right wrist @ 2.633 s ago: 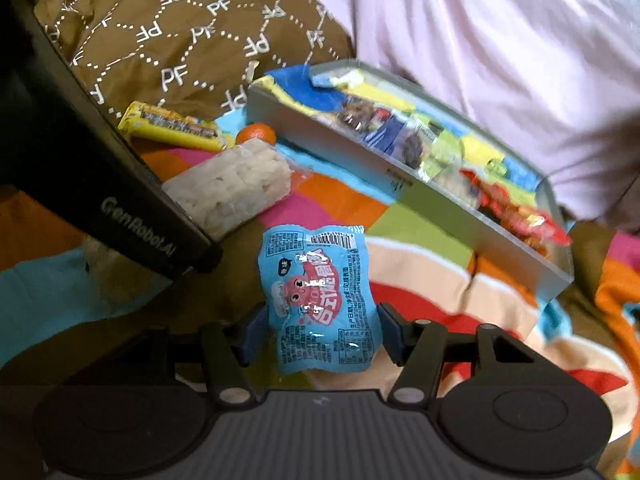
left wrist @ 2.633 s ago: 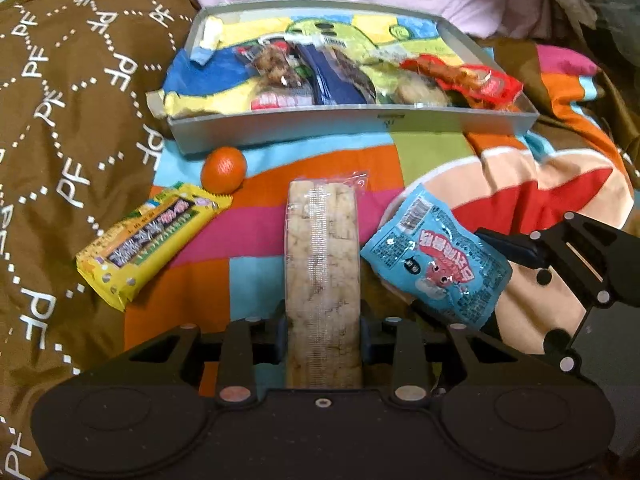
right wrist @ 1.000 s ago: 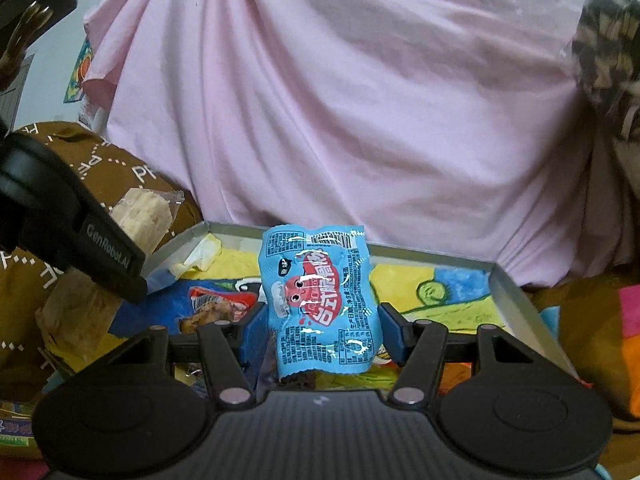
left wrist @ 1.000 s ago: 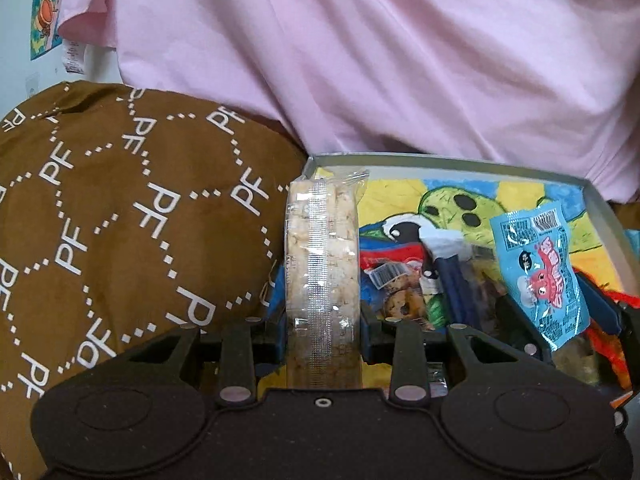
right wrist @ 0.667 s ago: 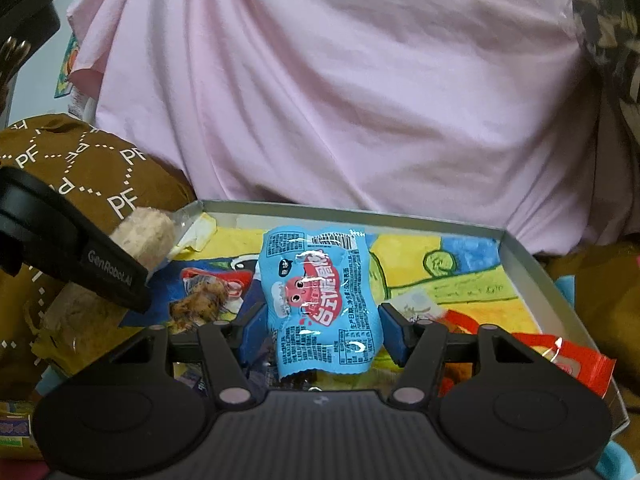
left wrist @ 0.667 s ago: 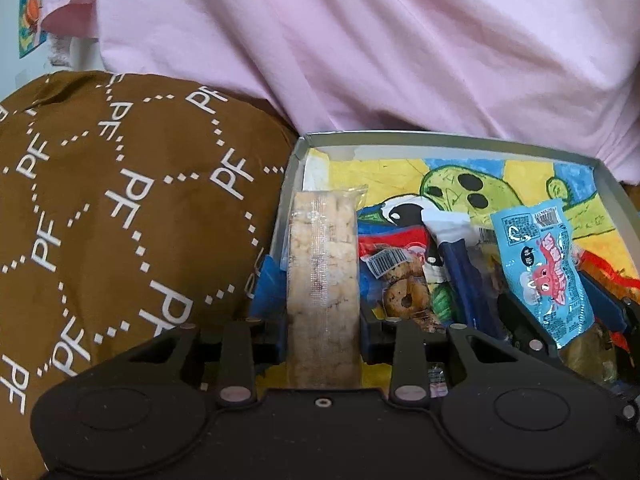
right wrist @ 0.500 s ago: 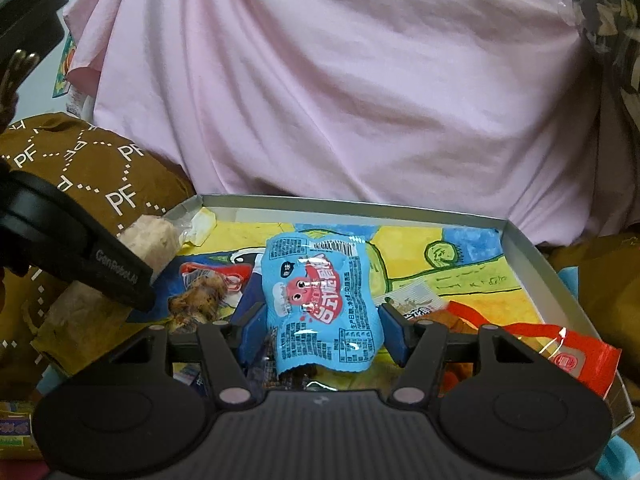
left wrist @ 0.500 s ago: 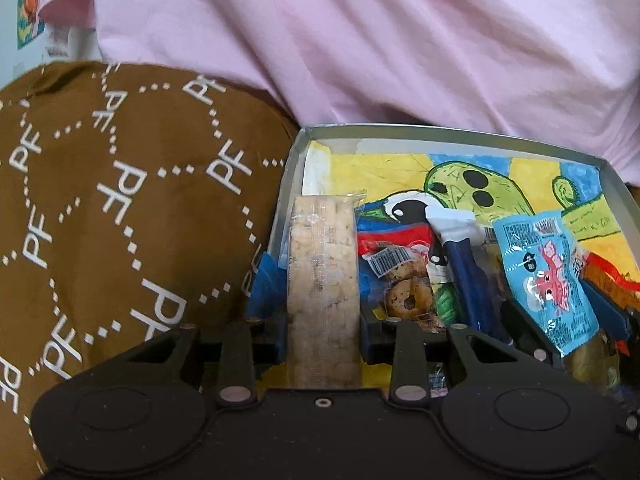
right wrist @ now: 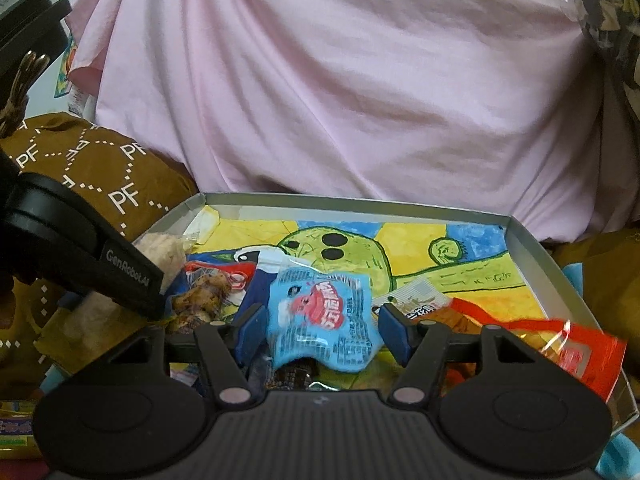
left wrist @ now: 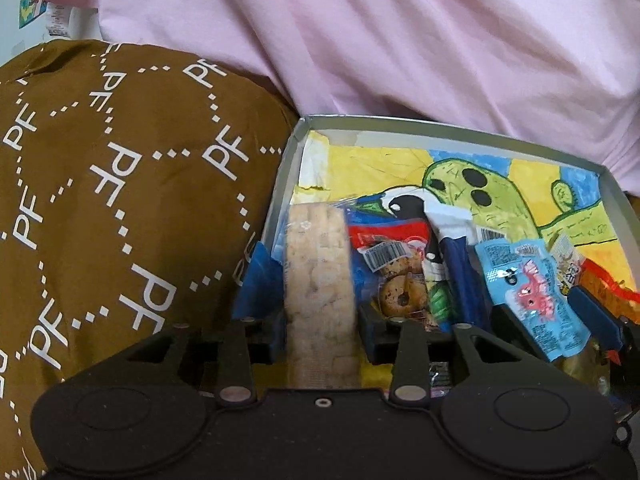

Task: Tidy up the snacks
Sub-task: 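Lower both snacks into the tray and open both tools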

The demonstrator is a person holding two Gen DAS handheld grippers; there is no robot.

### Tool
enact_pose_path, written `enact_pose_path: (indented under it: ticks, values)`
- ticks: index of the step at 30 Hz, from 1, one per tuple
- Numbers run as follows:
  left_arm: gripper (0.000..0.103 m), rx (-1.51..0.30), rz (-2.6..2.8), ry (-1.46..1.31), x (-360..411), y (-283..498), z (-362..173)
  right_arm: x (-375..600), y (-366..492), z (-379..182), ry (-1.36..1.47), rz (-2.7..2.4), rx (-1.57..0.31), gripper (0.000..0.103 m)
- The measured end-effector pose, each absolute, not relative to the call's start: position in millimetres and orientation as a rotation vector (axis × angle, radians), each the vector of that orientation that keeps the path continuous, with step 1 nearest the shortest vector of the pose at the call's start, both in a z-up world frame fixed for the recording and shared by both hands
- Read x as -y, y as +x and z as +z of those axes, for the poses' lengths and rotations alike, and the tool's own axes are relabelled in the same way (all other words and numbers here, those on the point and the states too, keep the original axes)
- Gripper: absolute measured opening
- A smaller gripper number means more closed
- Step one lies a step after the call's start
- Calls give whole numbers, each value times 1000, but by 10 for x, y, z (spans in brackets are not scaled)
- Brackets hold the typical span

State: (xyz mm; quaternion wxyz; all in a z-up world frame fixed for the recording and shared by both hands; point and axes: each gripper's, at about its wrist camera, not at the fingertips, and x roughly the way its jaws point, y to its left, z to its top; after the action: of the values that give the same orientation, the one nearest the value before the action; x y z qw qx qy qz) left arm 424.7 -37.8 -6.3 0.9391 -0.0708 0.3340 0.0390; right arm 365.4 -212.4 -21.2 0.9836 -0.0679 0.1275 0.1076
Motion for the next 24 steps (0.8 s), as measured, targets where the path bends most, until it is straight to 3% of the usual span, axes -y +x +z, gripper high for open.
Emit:
enact_pose_path:
  ticks: [12, 19, 24]
  values:
    - [64, -614, 45, -190, 307, 4032, 128, 2121, 3492, -73, -134, 221, -216, 91]
    - [85, -548, 35, -188, 312, 3777, 310, 2162, 3301, 113, -134, 211, -177, 102]
    - [96, -494, 33, -191, 302, 3572, 446, 2187, 3135, 257, -138, 201, -154, 103]
